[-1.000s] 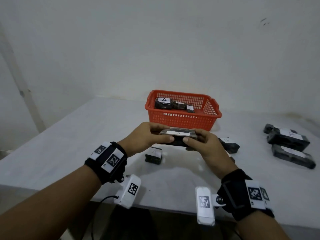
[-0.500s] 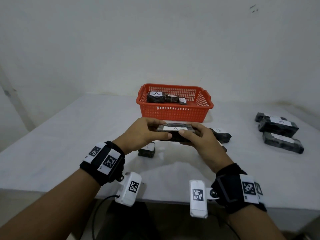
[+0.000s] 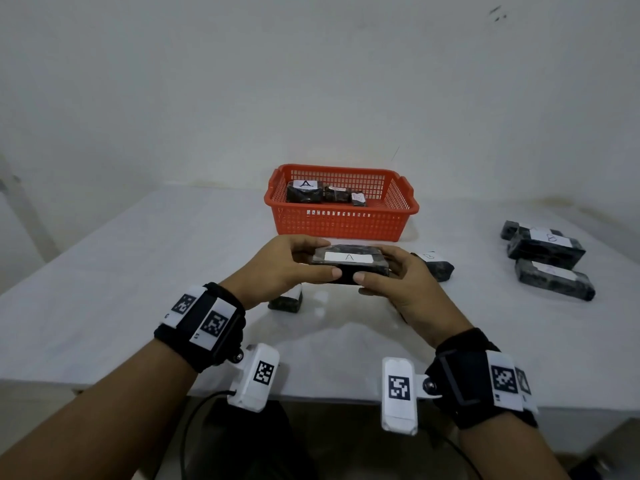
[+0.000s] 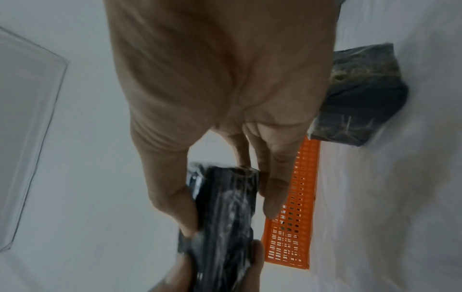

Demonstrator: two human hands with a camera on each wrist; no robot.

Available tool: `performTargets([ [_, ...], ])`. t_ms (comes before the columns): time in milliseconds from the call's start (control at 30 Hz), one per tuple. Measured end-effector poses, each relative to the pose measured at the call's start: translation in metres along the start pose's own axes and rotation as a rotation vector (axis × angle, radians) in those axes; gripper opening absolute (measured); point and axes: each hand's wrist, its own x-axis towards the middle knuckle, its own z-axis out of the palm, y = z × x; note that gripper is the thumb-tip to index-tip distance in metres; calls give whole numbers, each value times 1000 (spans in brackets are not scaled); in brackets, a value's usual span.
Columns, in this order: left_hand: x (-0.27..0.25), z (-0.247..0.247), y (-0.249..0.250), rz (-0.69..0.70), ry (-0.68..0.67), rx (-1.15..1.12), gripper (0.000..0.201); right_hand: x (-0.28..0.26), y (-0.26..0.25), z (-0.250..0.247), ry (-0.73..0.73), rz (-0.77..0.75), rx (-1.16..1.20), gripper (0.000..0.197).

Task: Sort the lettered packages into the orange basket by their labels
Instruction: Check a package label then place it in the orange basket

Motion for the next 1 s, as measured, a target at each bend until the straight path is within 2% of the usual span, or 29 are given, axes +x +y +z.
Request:
performTargets([
  [67,2,1,-2,15,31,48,57,0,0,-2,-10,45,60,64],
  [167,2,5,-2,6,1,66,70,-4,-1,-5,38,17,35,64],
  [267,2,7,-4,11,8,49,76,-9,-1,-8,45,-10,37,71],
  [333,2,8,-4,23,31,43,77,-11,-4,-8,25,41,109,79],
  [367,2,9,-3,27,33,43,79,-11,-6,-8,20,77,150,75],
  [500,1,14,-2,24,9,62,86,-9,-9,-5,68,113,130,35],
  [567,0,20,2,12,51,89,76,-10,-8,-5,76,92,116,30],
  [633,0,25,5,10,118,60,43,-11,-8,-6,77,75,90,30],
  [700,0,29,6,9,160,21,26,-10,-7,-7,88,69,74,31],
  [833,1,33,5,34,155,-9,25,-11,-3,-4,101,79,41,41],
  [1000,0,40,4,-7,103,-86,25,-17,-2,-4,143,22,8,19],
])
